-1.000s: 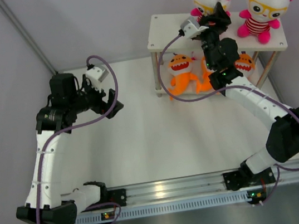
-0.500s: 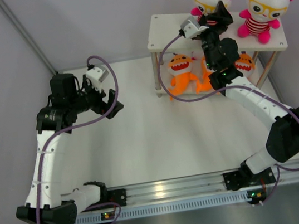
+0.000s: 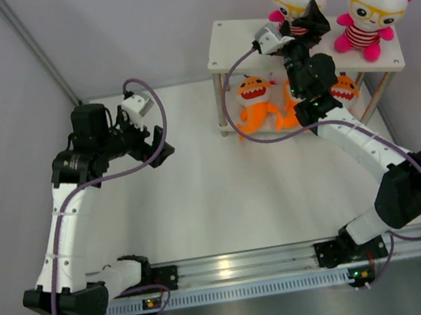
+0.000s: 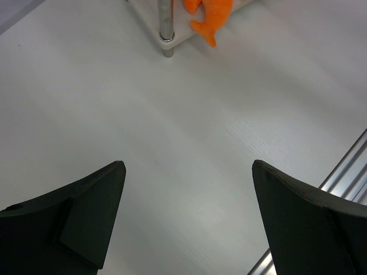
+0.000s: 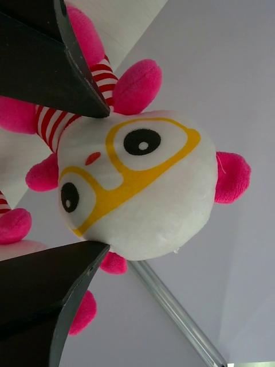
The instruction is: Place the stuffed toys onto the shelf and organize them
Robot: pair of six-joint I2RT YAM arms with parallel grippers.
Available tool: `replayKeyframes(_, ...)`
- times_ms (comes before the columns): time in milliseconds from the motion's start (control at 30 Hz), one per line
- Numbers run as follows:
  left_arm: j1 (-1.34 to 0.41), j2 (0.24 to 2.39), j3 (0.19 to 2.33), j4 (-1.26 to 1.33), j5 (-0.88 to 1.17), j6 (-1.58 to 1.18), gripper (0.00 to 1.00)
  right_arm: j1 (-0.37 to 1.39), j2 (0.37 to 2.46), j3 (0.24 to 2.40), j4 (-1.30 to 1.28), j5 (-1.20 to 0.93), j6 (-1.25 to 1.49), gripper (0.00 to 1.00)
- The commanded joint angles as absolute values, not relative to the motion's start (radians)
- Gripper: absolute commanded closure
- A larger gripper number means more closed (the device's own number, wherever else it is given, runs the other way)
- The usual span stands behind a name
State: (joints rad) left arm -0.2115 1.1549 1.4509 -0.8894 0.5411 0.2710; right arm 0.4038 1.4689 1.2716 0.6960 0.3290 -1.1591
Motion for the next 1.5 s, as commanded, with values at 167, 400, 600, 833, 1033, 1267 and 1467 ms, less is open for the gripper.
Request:
replayKeyframes(167,-0.215,1.147,1.448,-0.857,0.564,0.273,0.02,0.410,1.430,1.308,0.747,0.342,-1.154,0.03)
replayKeyframes(400,-0.215,1.144,1.447,-0.859,0.566,0.276,0.02,0.410,1.425,1.305,0.749,0.341,-1.150,0.01)
replayKeyframes(600,-0.215,1.146,1.451,-0.864,0.568,0.278,0.02,0.410,1.424,1.307,0.753,0.342,-1.154,0.00)
replayKeyframes(833,-0.215,1.146,1.447,-0.864,0.572,0.279,0.02,0.411,1.411,1.307,0.750,0.339,-1.144,0.01)
replayKeyframes(1033,-0.215,1.146,1.448,-0.862,0.571,0.279,0.02,0.411,1.397,1.298,0.742,0.328,-1.127,0.01)
replayKeyframes(1267,-0.215,1.147,1.450,-0.864,0.568,0.281,0.02,0.420,1.373,1.282,0.733,0.315,-1.124,0.01)
replayKeyframes(1467,-0.215,1.149,1.451,-0.865,0.568,0.282,0.02,0.433,1.347,1.261,0.706,0.270,-1.106,0.00)
